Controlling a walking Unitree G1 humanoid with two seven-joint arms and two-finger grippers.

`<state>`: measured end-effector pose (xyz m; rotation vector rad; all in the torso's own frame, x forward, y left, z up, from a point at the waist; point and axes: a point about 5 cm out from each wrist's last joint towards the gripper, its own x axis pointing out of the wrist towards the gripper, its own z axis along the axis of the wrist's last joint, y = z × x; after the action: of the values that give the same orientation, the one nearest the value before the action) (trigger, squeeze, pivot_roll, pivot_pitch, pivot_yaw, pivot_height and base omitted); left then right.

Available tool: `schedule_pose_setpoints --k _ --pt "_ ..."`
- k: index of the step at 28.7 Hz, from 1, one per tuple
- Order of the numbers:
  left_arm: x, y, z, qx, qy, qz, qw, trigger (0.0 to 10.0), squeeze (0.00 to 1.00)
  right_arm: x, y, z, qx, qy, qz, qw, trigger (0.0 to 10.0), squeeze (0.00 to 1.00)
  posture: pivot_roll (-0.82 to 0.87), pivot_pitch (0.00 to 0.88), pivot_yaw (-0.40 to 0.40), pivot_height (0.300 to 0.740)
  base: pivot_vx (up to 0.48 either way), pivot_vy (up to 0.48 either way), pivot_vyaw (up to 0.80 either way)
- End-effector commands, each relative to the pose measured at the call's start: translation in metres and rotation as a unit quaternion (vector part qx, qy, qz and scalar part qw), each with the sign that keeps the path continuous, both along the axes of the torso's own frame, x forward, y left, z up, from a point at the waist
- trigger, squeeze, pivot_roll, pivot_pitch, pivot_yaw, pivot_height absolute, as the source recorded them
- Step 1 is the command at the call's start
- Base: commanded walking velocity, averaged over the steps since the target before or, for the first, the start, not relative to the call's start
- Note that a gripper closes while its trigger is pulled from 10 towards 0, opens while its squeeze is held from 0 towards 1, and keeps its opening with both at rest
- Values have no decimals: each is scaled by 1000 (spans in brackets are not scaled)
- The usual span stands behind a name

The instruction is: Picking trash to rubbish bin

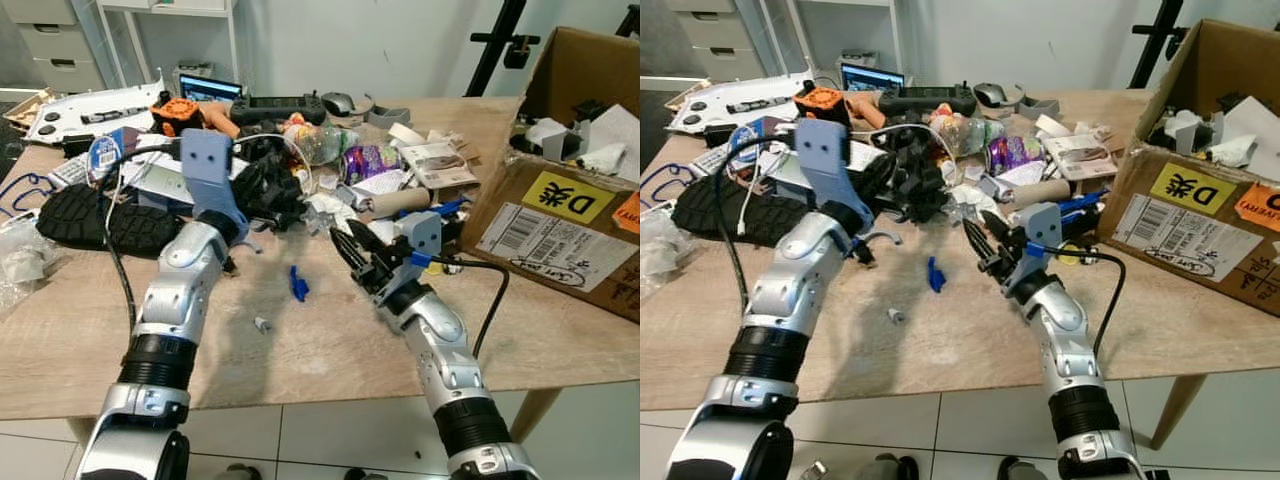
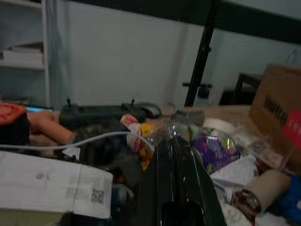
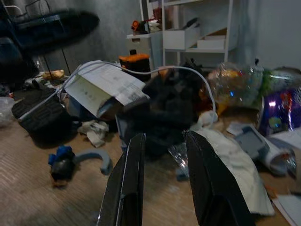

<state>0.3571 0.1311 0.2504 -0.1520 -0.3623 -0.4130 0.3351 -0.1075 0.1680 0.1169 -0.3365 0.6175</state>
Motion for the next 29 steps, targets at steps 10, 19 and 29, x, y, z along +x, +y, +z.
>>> schedule_pose_setpoints --k 10,19,29 --pt "-4 -1 -7 -8 0 -2 1000 0 0 3 3 3 13 1 5 1000 10000 0 62 48 -28 740 0 0 0" --pt "1 -1 1 -7 -16 4 1000 0 0 9 4 10 3 -11 9 1000 10000 0 54 23 -38 740 0 0 0" --pt "3 0 1 -5 -17 14 1000 0 0 9 5 10 -1 -14 9 1000 10000 0 52 25 -40 740 0 0 0"
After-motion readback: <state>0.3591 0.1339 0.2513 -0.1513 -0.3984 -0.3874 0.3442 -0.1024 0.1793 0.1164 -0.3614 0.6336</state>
